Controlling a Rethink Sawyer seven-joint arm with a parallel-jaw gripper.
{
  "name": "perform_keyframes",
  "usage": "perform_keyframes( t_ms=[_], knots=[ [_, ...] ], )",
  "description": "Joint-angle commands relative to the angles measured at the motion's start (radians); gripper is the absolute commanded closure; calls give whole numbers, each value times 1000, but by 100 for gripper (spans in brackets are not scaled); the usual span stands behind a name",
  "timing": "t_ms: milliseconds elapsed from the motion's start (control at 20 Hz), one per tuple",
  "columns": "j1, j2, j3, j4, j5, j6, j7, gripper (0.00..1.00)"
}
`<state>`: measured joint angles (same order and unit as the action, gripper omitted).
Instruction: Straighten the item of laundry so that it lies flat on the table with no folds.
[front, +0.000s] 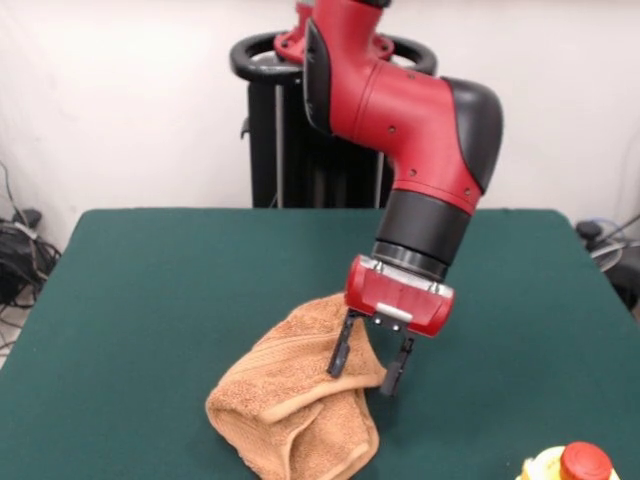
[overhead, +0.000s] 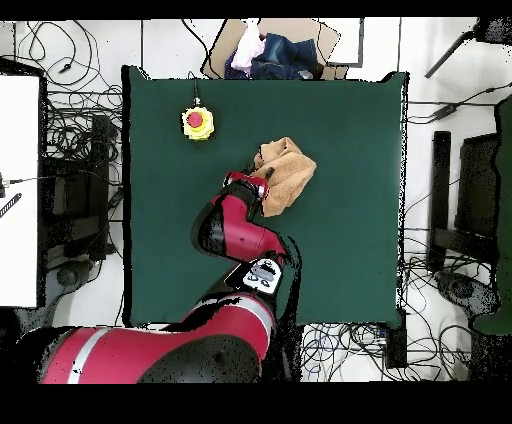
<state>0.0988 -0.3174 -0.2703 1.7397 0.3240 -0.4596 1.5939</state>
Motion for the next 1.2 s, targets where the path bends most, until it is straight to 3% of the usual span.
perform_keyframes(
  t_ms=[50, 550, 950, 1200],
  knots=[
    [-28, -21, 19, -18, 17, 51, 177, 0],
    [-82, -65, 38, -27, -36, 104, 147, 0],
    [-246, -84, 150, -186, -281, 166, 58, 0],
    [-240, -82, 139, -223, -316, 189, 76, 0]
  ],
)
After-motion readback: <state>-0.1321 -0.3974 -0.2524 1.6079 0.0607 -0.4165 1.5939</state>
